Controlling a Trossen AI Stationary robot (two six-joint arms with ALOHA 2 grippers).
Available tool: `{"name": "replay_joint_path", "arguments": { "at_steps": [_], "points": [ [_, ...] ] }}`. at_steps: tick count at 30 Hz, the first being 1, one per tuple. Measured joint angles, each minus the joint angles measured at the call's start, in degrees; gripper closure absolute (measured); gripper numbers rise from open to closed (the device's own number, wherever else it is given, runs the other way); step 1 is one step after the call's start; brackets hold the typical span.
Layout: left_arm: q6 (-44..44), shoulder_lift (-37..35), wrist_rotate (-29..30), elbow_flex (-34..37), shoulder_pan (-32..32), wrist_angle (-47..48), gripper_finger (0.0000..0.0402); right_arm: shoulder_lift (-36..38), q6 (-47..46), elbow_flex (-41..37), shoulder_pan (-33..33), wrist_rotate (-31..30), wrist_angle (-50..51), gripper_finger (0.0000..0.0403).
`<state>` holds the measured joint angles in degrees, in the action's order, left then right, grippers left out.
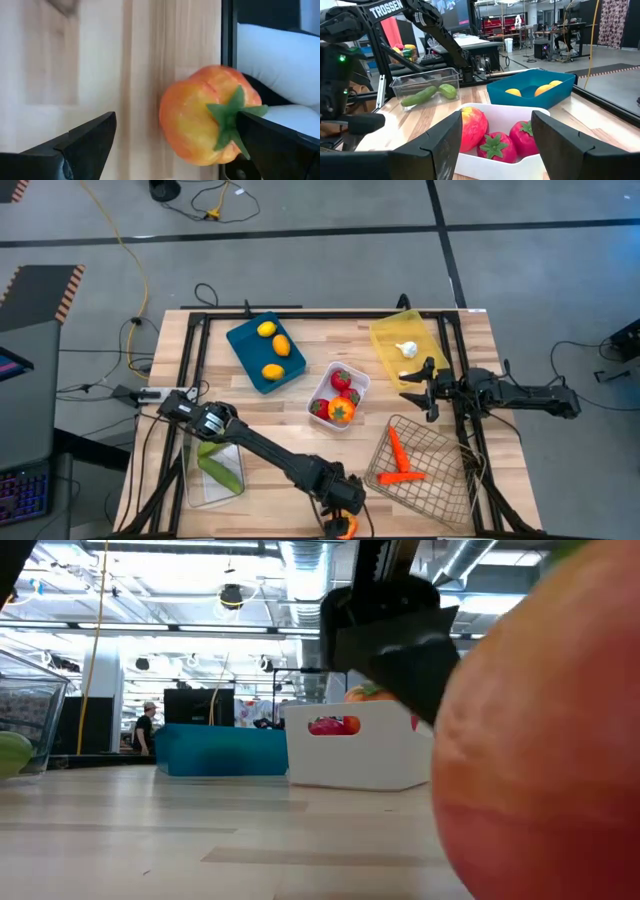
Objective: Sort produce into baskets
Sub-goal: Put the orange tomato into the white bin
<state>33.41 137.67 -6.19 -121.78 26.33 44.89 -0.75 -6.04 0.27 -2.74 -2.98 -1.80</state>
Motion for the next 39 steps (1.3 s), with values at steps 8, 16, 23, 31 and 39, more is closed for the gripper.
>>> {"name": "replay_joint_path", "arguments": {
  "at_steps": [8, 16, 23, 31, 39],
  "points": [
    [-7.5, -1.7, 4.7, -0.1, 1.1, 1.2, 0.0008, 0.0, 0.0, 0.0, 0.0, 0.0, 0.0, 0.0138],
    [-9.4, -2.5, 5.3, -1.2, 3.3, 0.4, 0.0008, 0.0, 0.0, 0.0, 0.0, 0.0, -0.1, 0.0138],
    [-10.5, -2.7, 4.9, -1.3, 3.4, -6.2, 0.0008, 0.0, 0.0, 0.0, 0.0, 0.0, -0.1, 0.0138],
    [-20.5, -2.9, 8.3, -1.3, 4.3, -3.9, 0.0008, 0.0, 0.0, 0.0, 0.0, 0.0, -0.1, 0.0138],
    [-26.9, -2.8, 8.5, -1.3, 5.1, -4.4, 0.0008, 0.0, 0.0, 0.0, 0.0, 0.0, -0.1, 0.0138]
  ]
}}
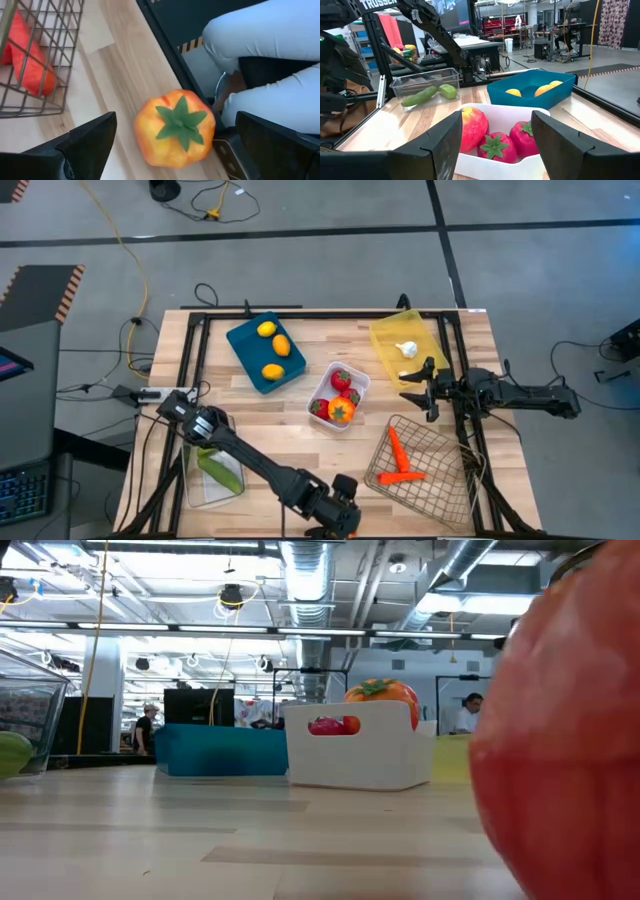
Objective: Sort produce into baskets
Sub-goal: Put the orange tomato into the white bin
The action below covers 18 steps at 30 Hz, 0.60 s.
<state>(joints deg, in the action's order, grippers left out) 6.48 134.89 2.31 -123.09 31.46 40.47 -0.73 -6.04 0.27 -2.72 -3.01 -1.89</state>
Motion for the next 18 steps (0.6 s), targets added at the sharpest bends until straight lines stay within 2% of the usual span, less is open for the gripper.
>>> {"name": "replay_joint_path", "arguments": {
  "at_steps": [7, 15, 18],
  "points": [
    [4.9, 0.1, 1.1, 0.0, -0.6, 0.1, 0.0008, 0.0, 0.0, 0.0, 0.0, 0.0, 0.0, 0.0138],
    [13.5, 0.1, 5.0, 0.1, -4.1, 0.1, 0.0008, 0.0, 0.0, 0.0, 0.0, 0.0, 0.0, 0.0138],
    [14.3, 0.2, 5.2, 0.1, -5.8, -0.4, 0.0008, 0.0, 0.0, 0.0, 0.0, 0.0, 0.0, 0.0138]
  ]
}}
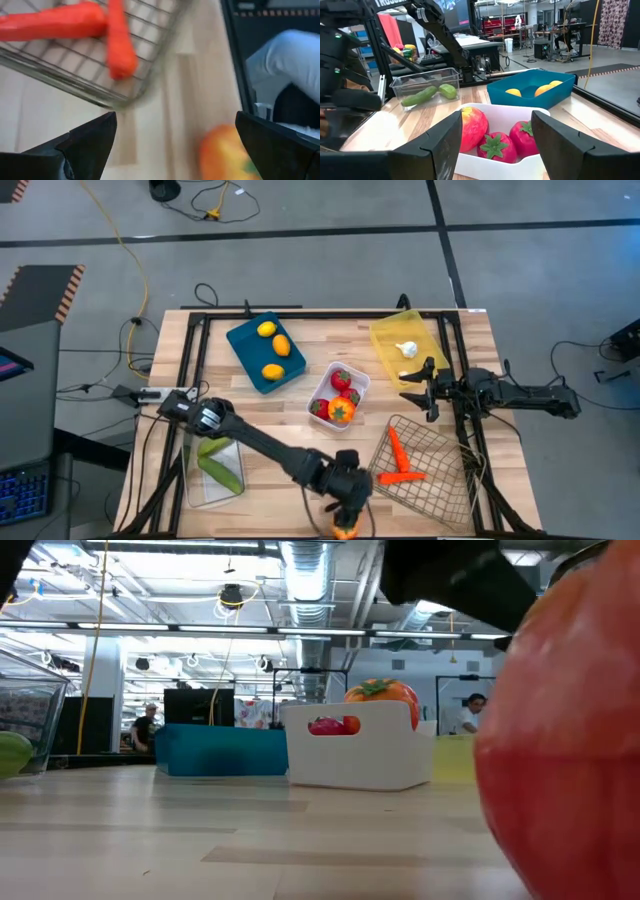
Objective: Sort produce into baskets
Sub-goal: Put the orange tomato into the white bin
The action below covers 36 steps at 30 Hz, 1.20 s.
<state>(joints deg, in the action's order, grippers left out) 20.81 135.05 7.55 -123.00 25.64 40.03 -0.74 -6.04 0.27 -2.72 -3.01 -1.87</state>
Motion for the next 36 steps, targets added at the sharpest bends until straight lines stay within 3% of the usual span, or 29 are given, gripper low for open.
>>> {"name": "replay_joint_path", "arguments": {
  "at_steps": [4, 9, 13, 16, 23, 36],
  "points": [
    [4.3, 0.0, -2.1, 0.0, -1.3, -0.9, 0.0008, 0.0, 0.0, 0.0, 0.0, 0.0, 0.0, 0.0138],
    [4.7, 0.0, -9.2, 0.0, -0.7, -3.5, 0.0008, 0.0, 0.0, 0.0, 0.0, 0.0, 0.0, 0.0138],
    [-5.5, 0.0, -13.8, 0.0, 1.2, -3.0, 0.0008, 0.0, 0.0, 0.0, 0.0, 0.0, 0.0, 0.0138],
    [-12.1, 0.0, -11.3, 0.0, 2.6, -3.1, 0.0008, 0.0, 0.0, 0.0, 0.0, 0.0, 0.0, 0.0138],
    [-13.0, -0.1, -6.7, 0.0, 4.3, -5.3, 0.0008, 0.0, 0.0, 0.0, 0.0, 0.0, 0.0, 0.0138],
    [0.8, -0.1, -4.1, 1.1, 5.6, -4.7, 0.0008, 0.0, 0.0, 0.0, 0.0, 0.0, 0.0, 0.0138]
  ]
}}
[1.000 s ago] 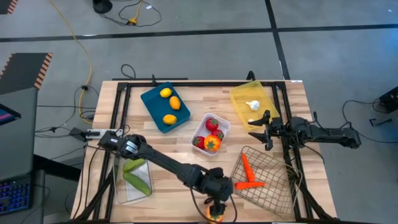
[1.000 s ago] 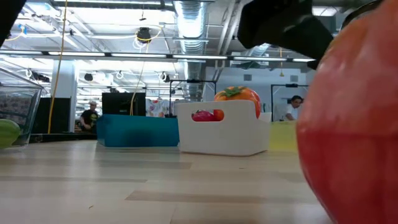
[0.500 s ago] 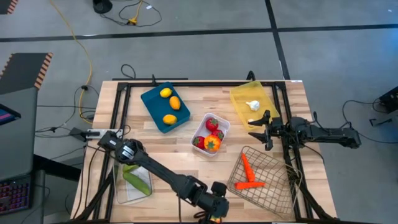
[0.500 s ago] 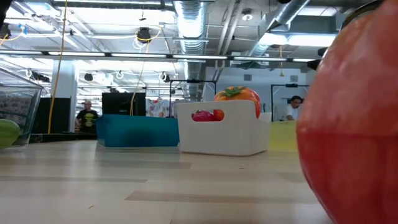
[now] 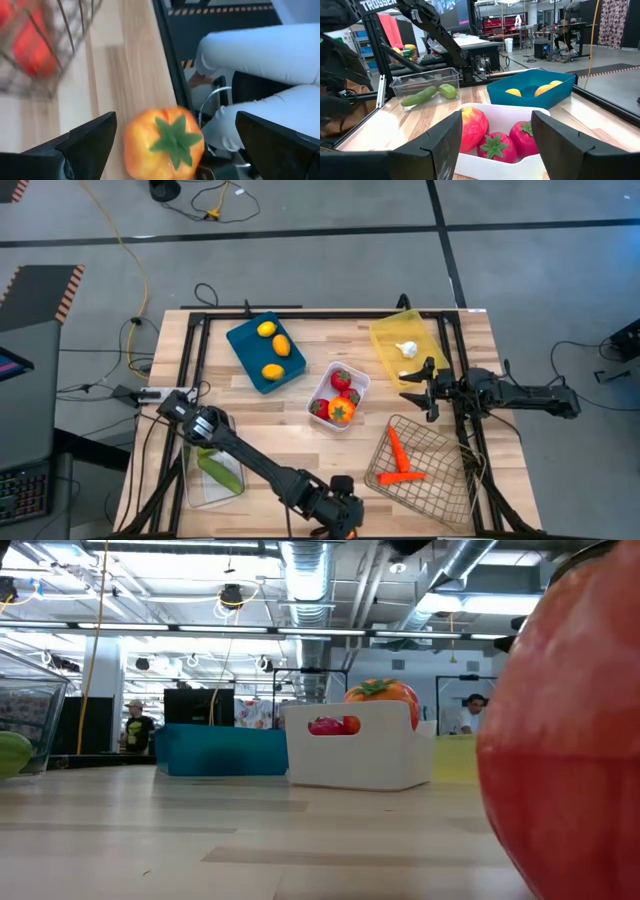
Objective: Sort produce into baskets
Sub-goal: Put the orange tomato into the white bin
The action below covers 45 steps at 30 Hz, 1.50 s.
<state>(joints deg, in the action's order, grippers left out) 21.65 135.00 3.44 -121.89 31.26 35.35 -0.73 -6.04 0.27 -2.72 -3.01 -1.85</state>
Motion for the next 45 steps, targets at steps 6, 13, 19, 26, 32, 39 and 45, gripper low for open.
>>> {"name": "replay_joint_path", "arguments": {
  "at_steps": [6, 13, 19, 26, 32, 39, 45],
  "points": [
    [6.9, 0.2, 0.1, 1.7, 0.8, 0.0, 0.0008, 0.0, 0.0, 0.0, 0.0, 0.0, 0.0, 0.0138],
    [9.5, 0.2, 3.0, 1.8, 0.9, 0.7, 0.0008, 0.0, 0.0, 0.0, 0.0, 0.0, 0.0, 0.0138],
    [10.1, 0.2, 4.5, 1.8, 1.4, 2.3, 0.0008, 0.0, 0.0, 0.0, 0.0, 0.0, 0.0, 0.0138],
    [10.7, 0.1, 7.4, 2.2, 2.0, 2.5, 0.0008, 0.0, 0.0, 0.0, 0.0, 0.0, 0.0, 0.0138],
    [11.0, 0.1, 7.8, 2.6, 2.2, 2.5, 0.0008, 0.0, 0.0, 0.0, 0.0, 0.0, 0.0, 0.0138],
    [11.1, 0.7, 7.8, 2.5, 2.5, 1.7, 0.0008, 0.0, 0.0, 0.0, 0.0, 0.0, 0.0, 0.0138],
    [12.1, 3.1, 4.8, 2.6, 2.8, 0.0, 0.0008, 0.0, 0.0, 0.0, 0.0, 0.0, 0.0, 0.0138]
  ]
}}
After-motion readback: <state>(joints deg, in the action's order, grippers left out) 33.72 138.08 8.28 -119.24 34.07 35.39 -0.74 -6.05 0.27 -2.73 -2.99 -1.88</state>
